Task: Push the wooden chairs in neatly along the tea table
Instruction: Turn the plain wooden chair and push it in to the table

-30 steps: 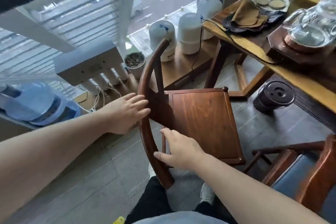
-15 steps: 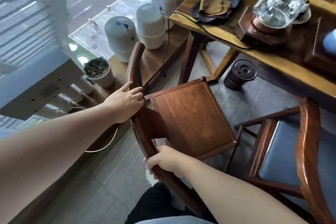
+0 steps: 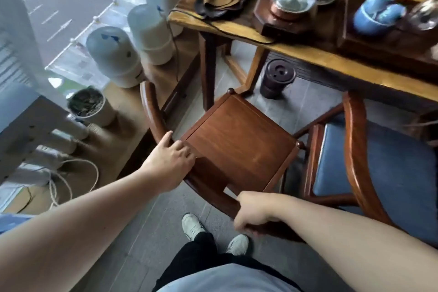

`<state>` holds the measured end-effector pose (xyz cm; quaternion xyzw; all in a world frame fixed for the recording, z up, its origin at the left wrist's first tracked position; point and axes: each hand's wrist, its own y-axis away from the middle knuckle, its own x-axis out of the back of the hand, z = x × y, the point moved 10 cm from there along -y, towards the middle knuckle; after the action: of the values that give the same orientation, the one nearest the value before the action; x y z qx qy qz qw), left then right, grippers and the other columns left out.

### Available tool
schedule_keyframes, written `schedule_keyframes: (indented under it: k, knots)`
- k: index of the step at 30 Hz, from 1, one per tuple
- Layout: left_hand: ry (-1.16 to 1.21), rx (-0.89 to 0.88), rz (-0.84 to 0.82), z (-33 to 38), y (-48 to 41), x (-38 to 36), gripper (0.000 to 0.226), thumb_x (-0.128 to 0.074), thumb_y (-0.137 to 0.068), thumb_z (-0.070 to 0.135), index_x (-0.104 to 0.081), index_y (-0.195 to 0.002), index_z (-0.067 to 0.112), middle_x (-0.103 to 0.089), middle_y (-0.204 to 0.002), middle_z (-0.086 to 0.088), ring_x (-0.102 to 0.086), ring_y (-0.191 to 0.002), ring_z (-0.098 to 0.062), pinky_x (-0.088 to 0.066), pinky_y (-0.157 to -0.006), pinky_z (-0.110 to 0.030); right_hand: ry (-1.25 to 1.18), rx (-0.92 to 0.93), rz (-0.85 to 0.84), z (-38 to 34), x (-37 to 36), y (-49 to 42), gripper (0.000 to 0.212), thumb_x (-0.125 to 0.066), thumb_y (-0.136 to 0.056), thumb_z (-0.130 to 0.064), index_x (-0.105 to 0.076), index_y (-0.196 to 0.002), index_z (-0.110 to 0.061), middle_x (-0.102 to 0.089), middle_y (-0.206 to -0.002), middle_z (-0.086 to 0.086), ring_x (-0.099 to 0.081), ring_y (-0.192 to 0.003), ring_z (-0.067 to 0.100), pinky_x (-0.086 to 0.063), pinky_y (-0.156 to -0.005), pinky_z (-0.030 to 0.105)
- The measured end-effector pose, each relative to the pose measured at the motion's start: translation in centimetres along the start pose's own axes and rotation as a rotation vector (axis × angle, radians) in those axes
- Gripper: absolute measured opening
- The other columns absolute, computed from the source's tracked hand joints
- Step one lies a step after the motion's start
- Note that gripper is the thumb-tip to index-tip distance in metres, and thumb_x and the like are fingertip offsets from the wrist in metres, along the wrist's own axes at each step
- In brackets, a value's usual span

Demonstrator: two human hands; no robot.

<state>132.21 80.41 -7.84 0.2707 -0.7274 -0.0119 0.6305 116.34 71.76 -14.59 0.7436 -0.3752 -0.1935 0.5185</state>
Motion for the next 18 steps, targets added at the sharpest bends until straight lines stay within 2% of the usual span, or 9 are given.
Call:
schedule_keyframes:
  k: [2,5,8,10,12,15,18]
  knots:
    - [0.012,-0.054,0.035,2.5,-1.2,1.0,0.032,-0.050,-0.081,0.021,-0.052,-0.113,0.019,-0.062,-0.104,0.000,-0.053,-0.103,-0.026,-0.035,-0.101,-0.048,-0.002,-0.012,-0.024,3.2,1.3,1.3,0.023,-0.064,-0.052,-0.014,-0.063,-0.073,-0.005,-0.062,-0.061,0.016,-0.055,-0.046,0.025,-0.045,-0.047,0.030]
    - [0.047,-0.092,0.042,4.6,-2.9,2.0,0.034,-0.051,-0.080,0.024,-0.047,-0.114,0.024,-0.063,-0.101,0.003,-0.057,-0.098,-0.023,-0.040,-0.086,-0.037,0.111,-0.028,0.025,7.0,4.1,3.3,0.025,-0.066,-0.053,-0.019,-0.065,-0.075,-0.008,-0.069,-0.064,0.009,-0.062,-0.051,0.022,-0.048,-0.050,0.028]
    - [0.095,-0.074,0.020,4.9,-4.3,2.5,0.036,-0.056,-0.080,0.038,-0.046,-0.115,0.031,-0.062,-0.103,0.008,-0.057,-0.101,-0.019,-0.041,-0.083,-0.034,0.347,-0.010,0.227,8.4,6.8,5.2,0.047,-0.067,-0.056,-0.036,-0.066,-0.100,-0.018,-0.073,-0.087,0.001,-0.067,-0.074,0.020,-0.051,-0.059,0.031]
    - [0.107,-0.094,-0.010,5.0,-5.1,2.6,0.036,-0.056,-0.079,0.045,-0.049,-0.113,0.035,-0.061,-0.101,0.011,-0.057,-0.101,-0.017,-0.042,-0.082,-0.033,0.506,0.006,0.437,8.2,7.7,6.4,0.051,-0.064,-0.058,-0.044,-0.060,-0.106,-0.027,-0.068,-0.094,-0.003,-0.063,-0.085,0.022,-0.045,-0.059,0.032]
    - [0.133,-0.153,-0.053,5.1,-5.4,2.4,0.034,-0.054,-0.077,0.045,-0.051,-0.110,0.038,-0.061,-0.099,0.013,-0.057,-0.099,-0.015,-0.044,-0.078,-0.032,0.570,0.035,0.603,7.4,7.1,7.0,0.044,-0.062,-0.064,-0.049,-0.054,-0.101,-0.027,-0.065,-0.094,-0.003,-0.063,-0.088,0.024,-0.037,-0.061,0.034]
    - [0.132,-0.229,-0.130,4.9,-5.8,1.9,0.030,-0.050,-0.072,0.046,-0.055,-0.101,0.039,-0.061,-0.091,0.015,-0.057,-0.091,-0.014,-0.048,-0.069,-0.029,0.570,0.031,0.756,7.0,6.1,6.9,0.031,-0.063,-0.075,-0.045,-0.043,-0.087,-0.025,-0.066,-0.086,-0.001,-0.066,-0.083,0.028,-0.036,-0.061,0.036]
    - [0.099,-0.196,-0.193,4.6,-6.2,1.2,0.015,-0.048,-0.067,0.037,-0.053,-0.082,0.036,-0.054,-0.064,0.012,-0.058,-0.065,-0.016,-0.050,-0.061,-0.029,0.616,0.034,0.809,7.1,6.3,7.0,0.024,-0.060,-0.078,-0.042,-0.051,-0.091,-0.024,-0.069,-0.087,0.002,-0.067,-0.080,0.031,-0.039,-0.062,0.038]
